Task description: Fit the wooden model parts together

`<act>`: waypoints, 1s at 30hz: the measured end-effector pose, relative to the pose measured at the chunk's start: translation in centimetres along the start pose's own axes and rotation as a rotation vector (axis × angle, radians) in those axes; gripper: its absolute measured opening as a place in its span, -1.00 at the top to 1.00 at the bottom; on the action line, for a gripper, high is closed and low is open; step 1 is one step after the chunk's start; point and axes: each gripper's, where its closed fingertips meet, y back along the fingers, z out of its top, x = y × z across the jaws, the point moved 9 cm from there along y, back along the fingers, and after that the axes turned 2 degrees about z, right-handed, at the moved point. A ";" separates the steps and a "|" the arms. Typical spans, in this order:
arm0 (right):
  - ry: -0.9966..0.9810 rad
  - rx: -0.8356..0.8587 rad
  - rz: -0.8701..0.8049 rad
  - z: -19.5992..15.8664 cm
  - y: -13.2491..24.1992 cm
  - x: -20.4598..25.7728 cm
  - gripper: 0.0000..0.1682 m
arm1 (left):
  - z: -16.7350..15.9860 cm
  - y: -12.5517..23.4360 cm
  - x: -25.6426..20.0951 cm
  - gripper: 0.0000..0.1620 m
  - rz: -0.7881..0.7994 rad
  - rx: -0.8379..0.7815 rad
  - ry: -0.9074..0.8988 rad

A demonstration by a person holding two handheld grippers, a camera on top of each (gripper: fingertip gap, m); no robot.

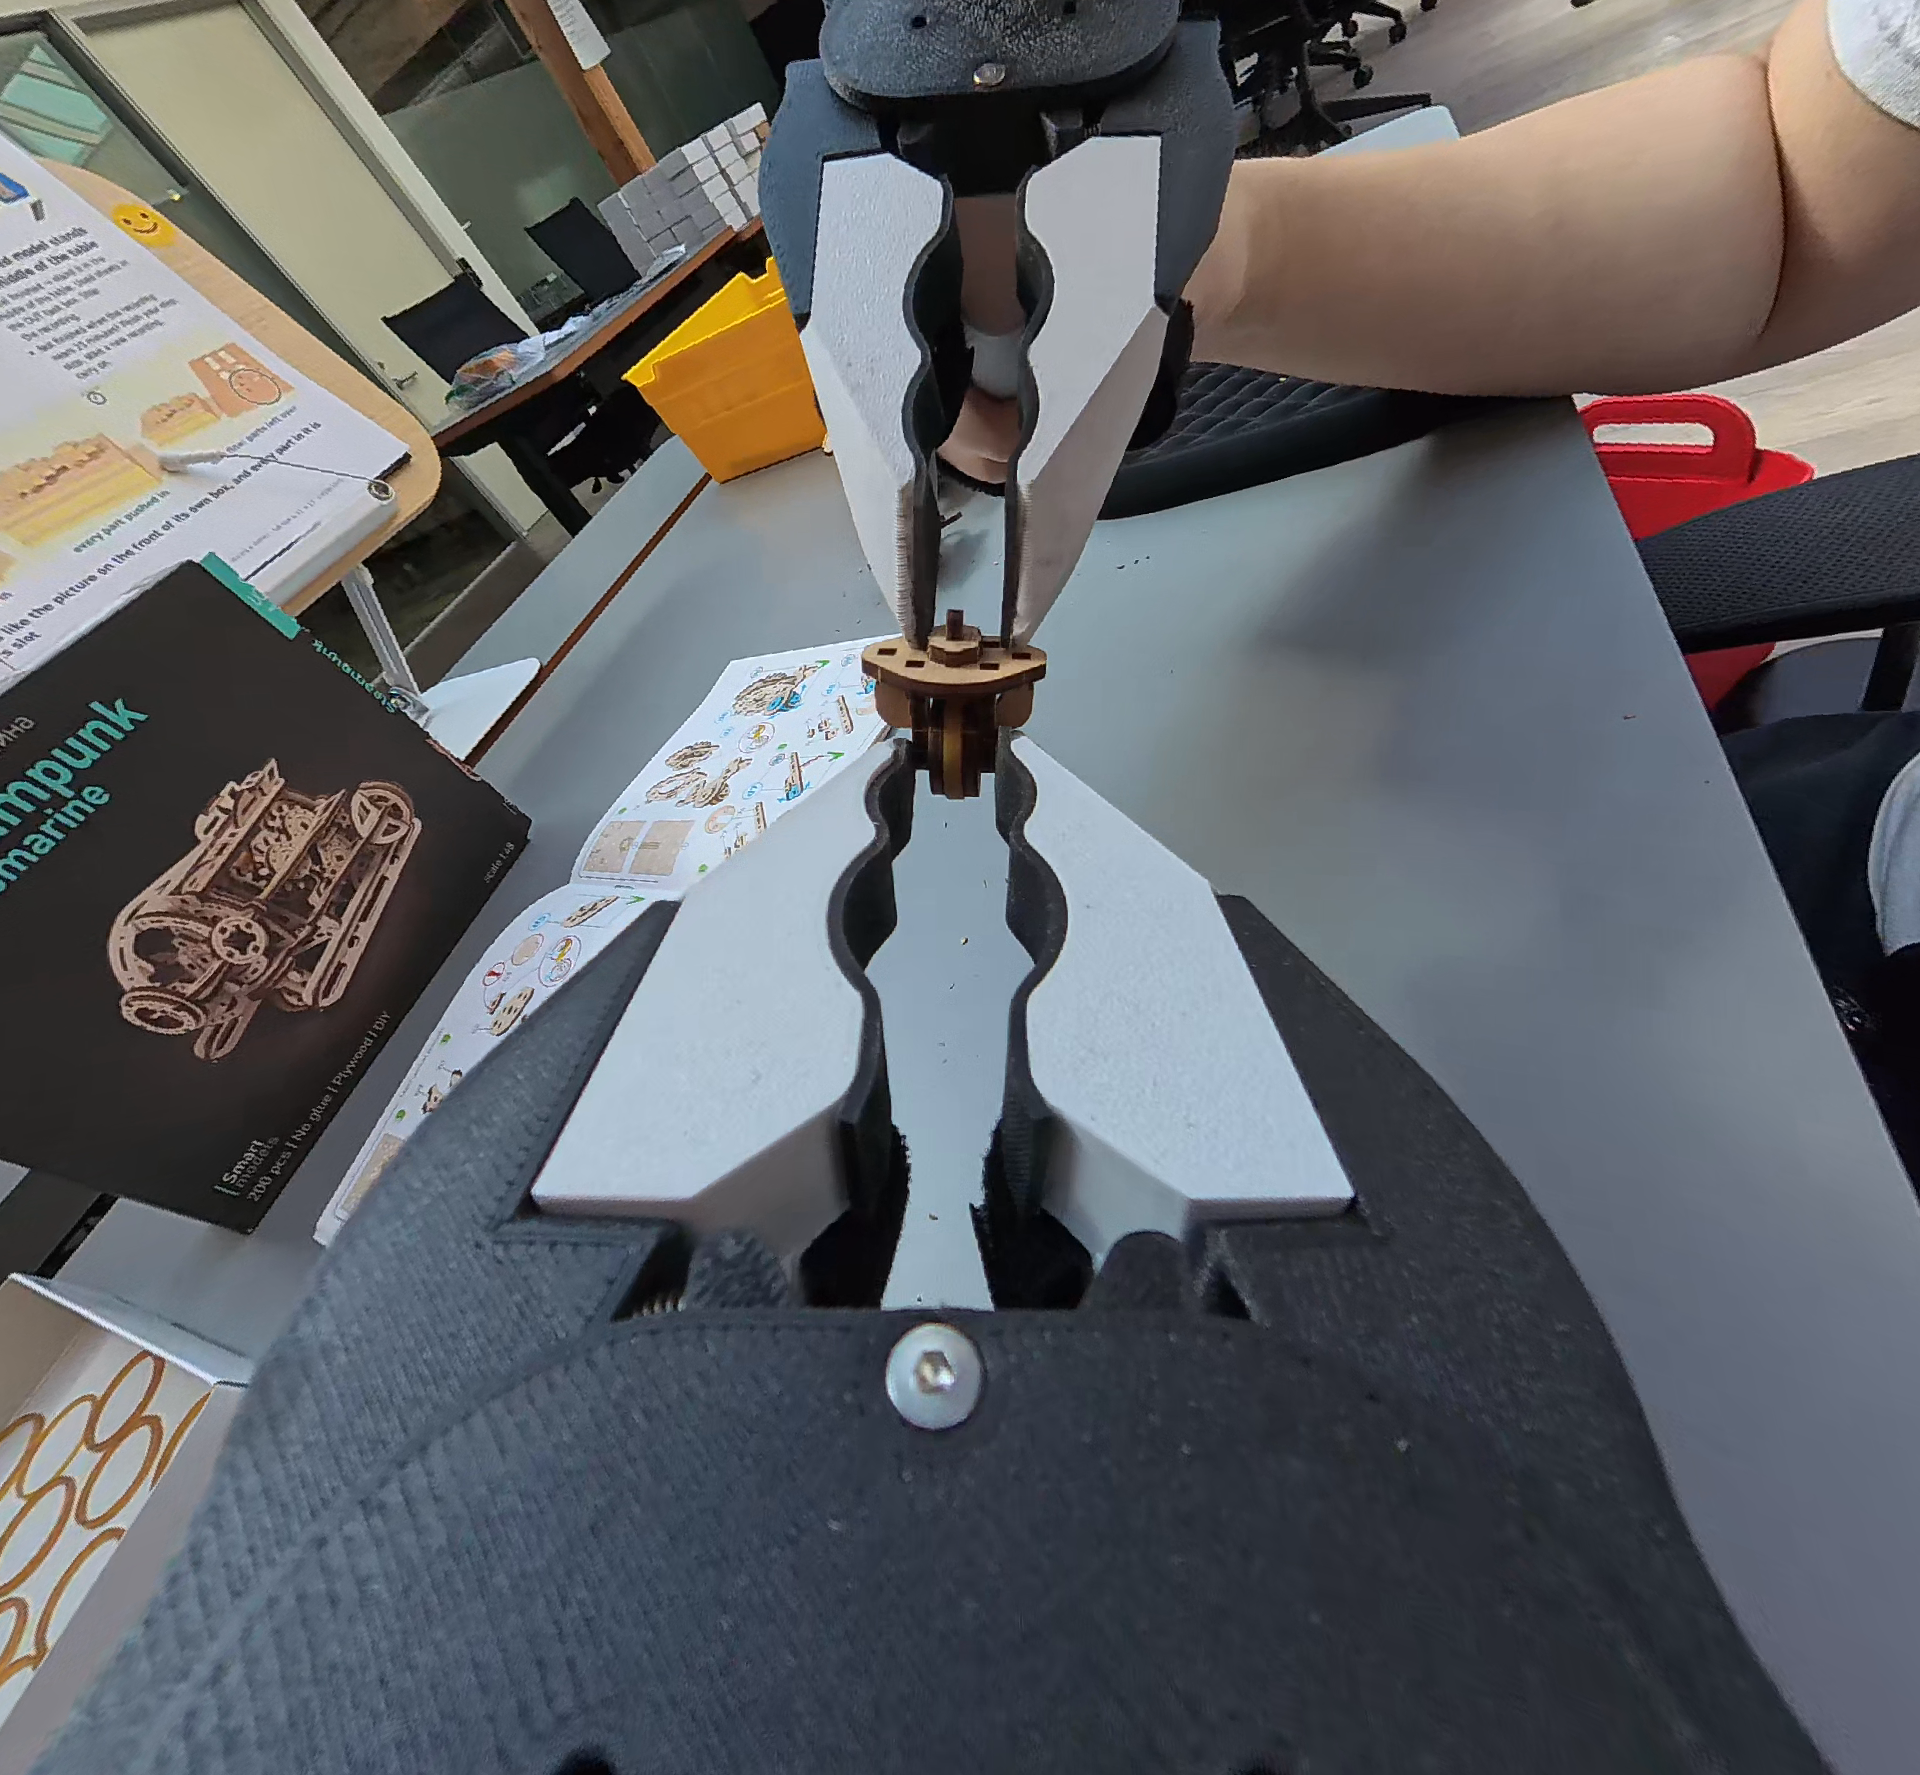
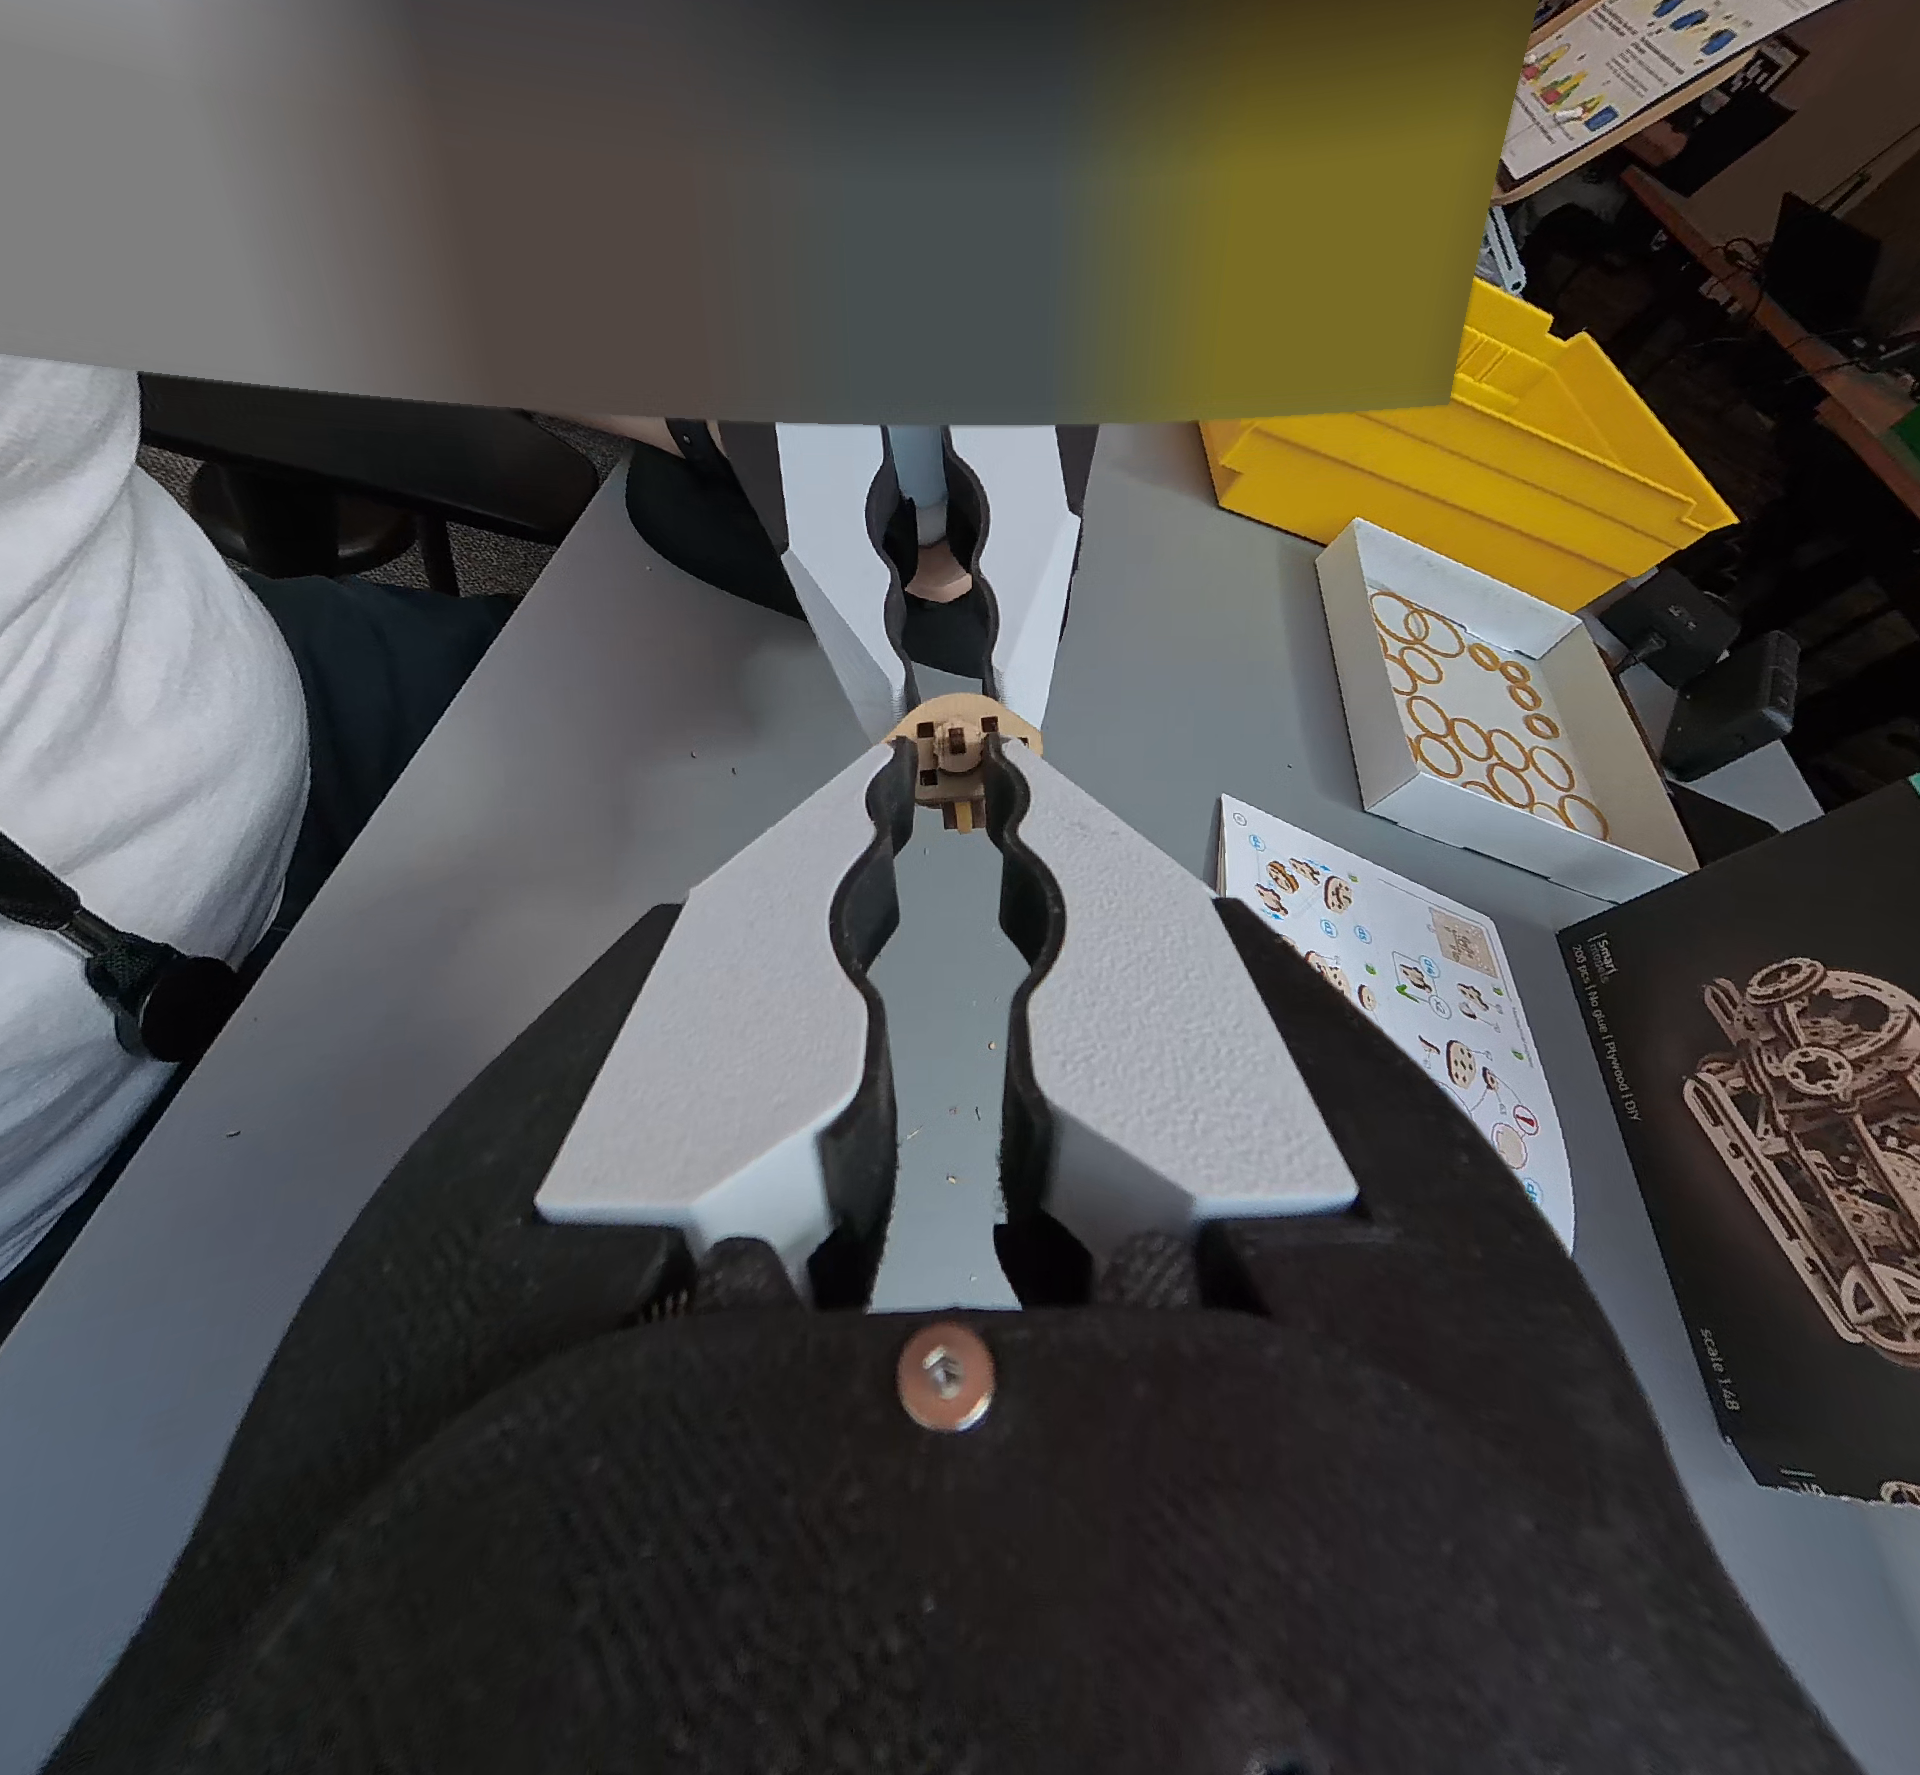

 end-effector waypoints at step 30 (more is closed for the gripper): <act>-0.015 -0.021 -0.021 0.1 0.2 -0.3 0.87 | 0.1 0.0 0.2 0.84 -0.008 -0.023 0.039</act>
